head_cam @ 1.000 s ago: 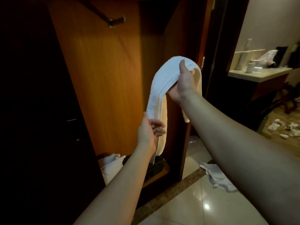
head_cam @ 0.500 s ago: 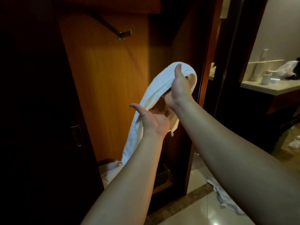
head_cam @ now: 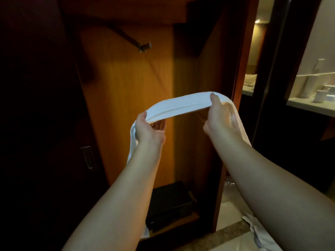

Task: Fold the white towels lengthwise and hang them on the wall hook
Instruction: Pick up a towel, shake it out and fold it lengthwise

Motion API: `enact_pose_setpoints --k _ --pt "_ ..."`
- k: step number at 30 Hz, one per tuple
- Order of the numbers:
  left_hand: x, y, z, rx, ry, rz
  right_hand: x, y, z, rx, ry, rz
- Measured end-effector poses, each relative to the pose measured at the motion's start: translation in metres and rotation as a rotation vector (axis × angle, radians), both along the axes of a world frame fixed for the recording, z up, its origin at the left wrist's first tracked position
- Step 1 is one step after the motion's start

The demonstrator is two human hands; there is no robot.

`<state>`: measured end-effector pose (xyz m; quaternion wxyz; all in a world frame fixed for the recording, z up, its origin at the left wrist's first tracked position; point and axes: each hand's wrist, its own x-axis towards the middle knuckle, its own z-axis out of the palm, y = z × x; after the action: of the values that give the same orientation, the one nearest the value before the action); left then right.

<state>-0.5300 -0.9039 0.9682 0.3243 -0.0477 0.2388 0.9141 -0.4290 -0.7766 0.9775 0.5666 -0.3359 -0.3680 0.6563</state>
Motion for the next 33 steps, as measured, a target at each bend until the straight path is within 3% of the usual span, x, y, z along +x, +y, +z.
enact_pose_setpoints --k 5,12,16,18,23,33 --pt "-0.019 -0.003 0.024 0.025 0.046 0.050 0.002 0.013 0.014 -0.085 0.144 0.059" --pt "-0.057 -0.005 0.071 -0.088 0.185 0.078 -0.017 0.041 0.039 0.081 -0.057 -0.022" --pt "-0.086 0.000 0.105 -0.083 0.241 0.094 -0.046 0.061 0.059 0.101 -0.120 0.038" --pt "-0.102 0.004 0.120 -0.053 0.303 0.087 -0.062 0.068 0.072 0.044 -0.079 0.051" --pt "-0.151 0.020 0.155 0.049 0.433 0.056 -0.110 0.088 0.108 0.242 -0.047 -0.022" --pt "-0.251 0.062 0.194 0.263 0.666 -0.095 -0.192 0.135 0.171 0.447 0.002 0.150"
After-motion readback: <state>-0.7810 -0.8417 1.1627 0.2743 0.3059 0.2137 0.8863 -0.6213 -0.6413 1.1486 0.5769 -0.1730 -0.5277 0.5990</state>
